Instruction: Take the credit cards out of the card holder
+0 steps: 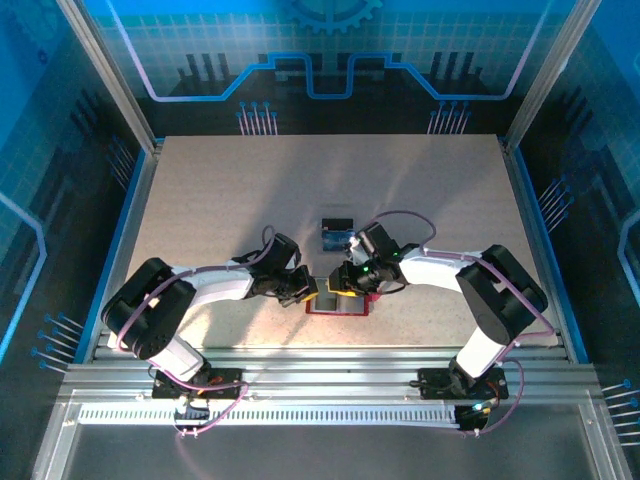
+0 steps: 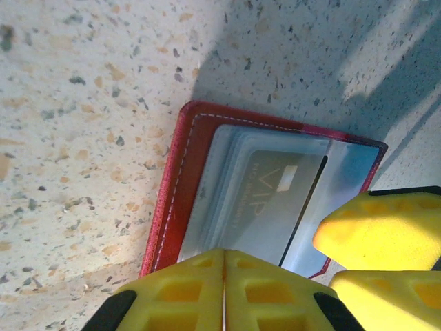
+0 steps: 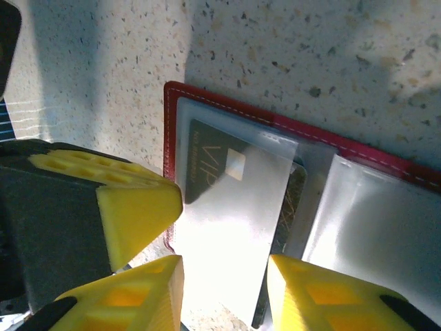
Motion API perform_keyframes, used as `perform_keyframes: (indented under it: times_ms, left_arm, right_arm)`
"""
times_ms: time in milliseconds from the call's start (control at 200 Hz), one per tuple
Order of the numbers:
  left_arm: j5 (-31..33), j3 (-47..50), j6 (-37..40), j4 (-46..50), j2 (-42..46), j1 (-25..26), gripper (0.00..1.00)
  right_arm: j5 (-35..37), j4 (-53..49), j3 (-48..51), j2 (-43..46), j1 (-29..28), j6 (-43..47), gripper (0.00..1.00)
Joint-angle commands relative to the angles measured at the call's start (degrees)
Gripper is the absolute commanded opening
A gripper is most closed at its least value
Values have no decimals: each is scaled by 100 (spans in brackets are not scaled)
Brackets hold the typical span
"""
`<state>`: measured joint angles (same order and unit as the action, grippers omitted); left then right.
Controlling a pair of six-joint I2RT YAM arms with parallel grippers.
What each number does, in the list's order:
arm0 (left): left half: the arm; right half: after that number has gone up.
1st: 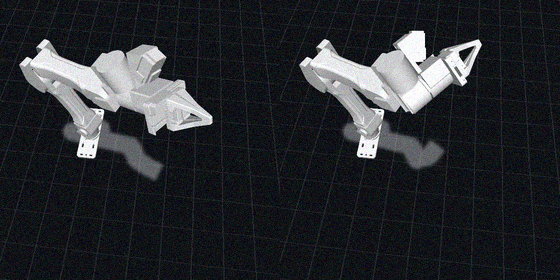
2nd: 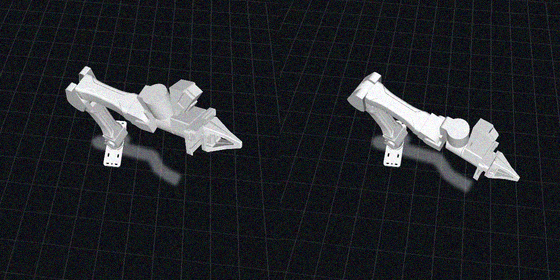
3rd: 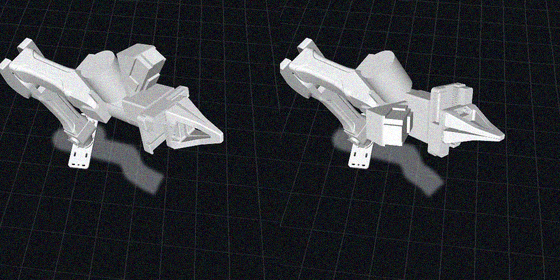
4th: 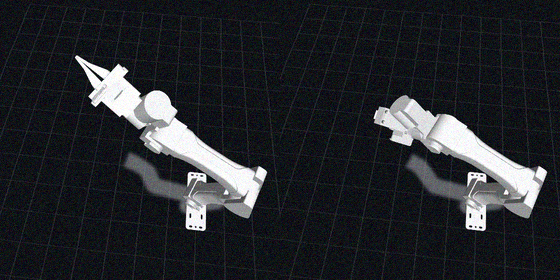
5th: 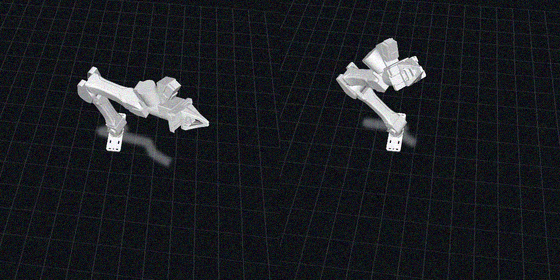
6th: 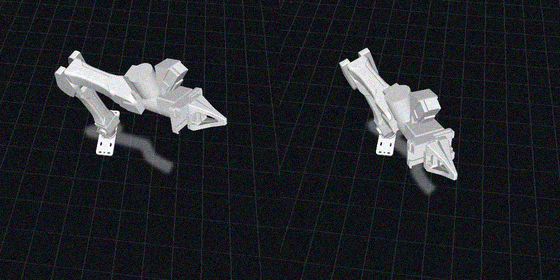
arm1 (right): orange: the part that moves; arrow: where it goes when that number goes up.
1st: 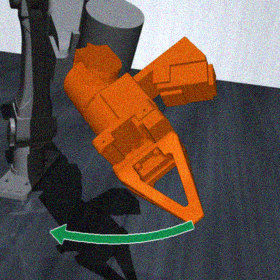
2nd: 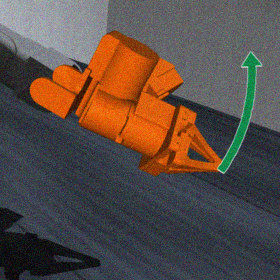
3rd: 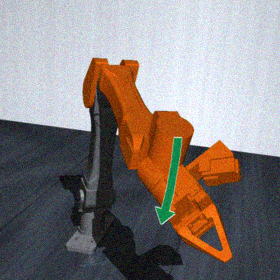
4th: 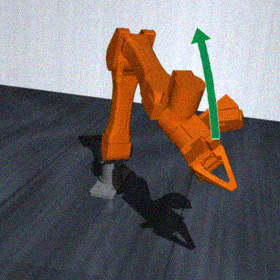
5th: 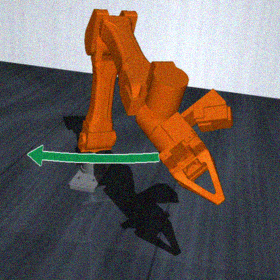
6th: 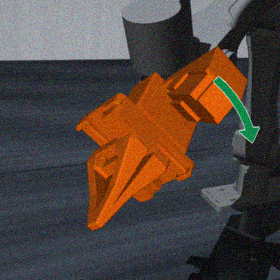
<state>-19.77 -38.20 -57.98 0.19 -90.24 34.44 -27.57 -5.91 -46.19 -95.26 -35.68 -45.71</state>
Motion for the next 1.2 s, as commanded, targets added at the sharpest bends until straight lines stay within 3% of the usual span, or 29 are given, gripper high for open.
perform_keyframes:
  times_ms: [0,370,1196]
  left_arm:
    - [-17,-51,71,157,80,-42,7]
    - [37,-57,137,255,-25,-38,6]
    - [70,91,105,187,-12,-42,5]
  right_arm:
    - [-157,104,-92,24,-69,-113,36]
    - [-310,442,21,-303,-70,-254,35]
    - [322,-604,-206,-98,-66,256,38]
